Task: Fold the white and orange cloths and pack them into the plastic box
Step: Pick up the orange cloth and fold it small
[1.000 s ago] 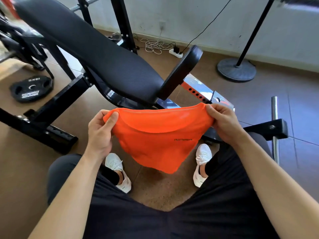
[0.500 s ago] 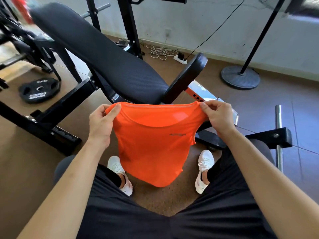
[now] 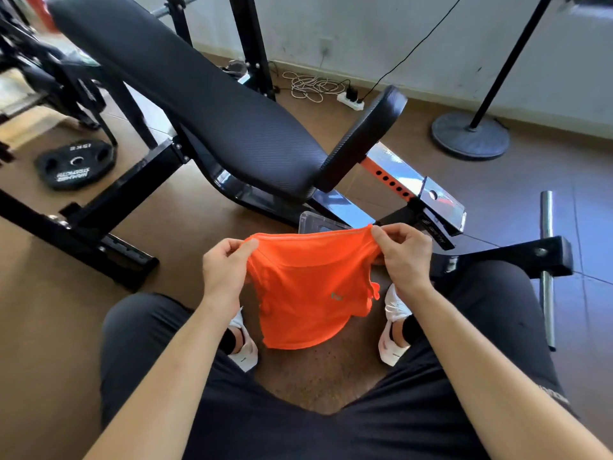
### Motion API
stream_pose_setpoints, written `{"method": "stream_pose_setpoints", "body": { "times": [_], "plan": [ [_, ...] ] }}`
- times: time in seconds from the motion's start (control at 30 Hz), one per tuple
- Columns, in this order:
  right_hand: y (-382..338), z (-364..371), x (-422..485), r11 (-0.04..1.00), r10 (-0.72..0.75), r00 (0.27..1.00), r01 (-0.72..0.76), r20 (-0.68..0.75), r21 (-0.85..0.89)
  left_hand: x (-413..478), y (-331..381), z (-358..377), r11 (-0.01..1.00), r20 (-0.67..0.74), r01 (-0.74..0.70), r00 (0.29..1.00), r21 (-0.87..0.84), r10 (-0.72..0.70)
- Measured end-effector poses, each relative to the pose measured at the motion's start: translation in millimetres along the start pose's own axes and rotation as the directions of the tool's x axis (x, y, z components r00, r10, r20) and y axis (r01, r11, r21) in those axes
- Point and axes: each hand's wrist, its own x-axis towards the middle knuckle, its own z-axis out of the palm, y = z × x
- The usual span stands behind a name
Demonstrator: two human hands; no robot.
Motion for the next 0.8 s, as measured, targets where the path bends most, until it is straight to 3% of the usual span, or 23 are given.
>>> {"method": "stream_pose_setpoints", "body": {
  "times": [0.2, 0.43, 0.7, 0.8],
  "plan": [
    [-6.9, 13.7, -22.4, 0.99, 0.003, 0.982, -0.029, 0.189, 0.136, -14.8, -5.3, 24.6, 0.996, 0.202, 0.094, 0.975, -0.002, -0.091],
    [-5.1, 24.9, -35.9, 0.989, 0.024, 0.944, -0.07, 0.328, 0.129, -35.0, -10.6, 47.6, 0.995, 0.36, 0.096, 0.928, 0.011, -0.093],
    [1.7, 26.7, -41.4, 0.997, -0.027, 0.893, -0.008, 0.45, 0.075, -48.5, -8.4, 56.3, 0.998, 0.447, 0.062, 0.892, 0.021, -0.065],
    [4.3, 24.1, -38.8, 0.992, -0.105, 0.884, 0.122, 0.456, -0.009, -49.0, -4.3, 53.6, 0.993, 0.505, 0.113, 0.857, 0.017, -0.106]
  ]
}}
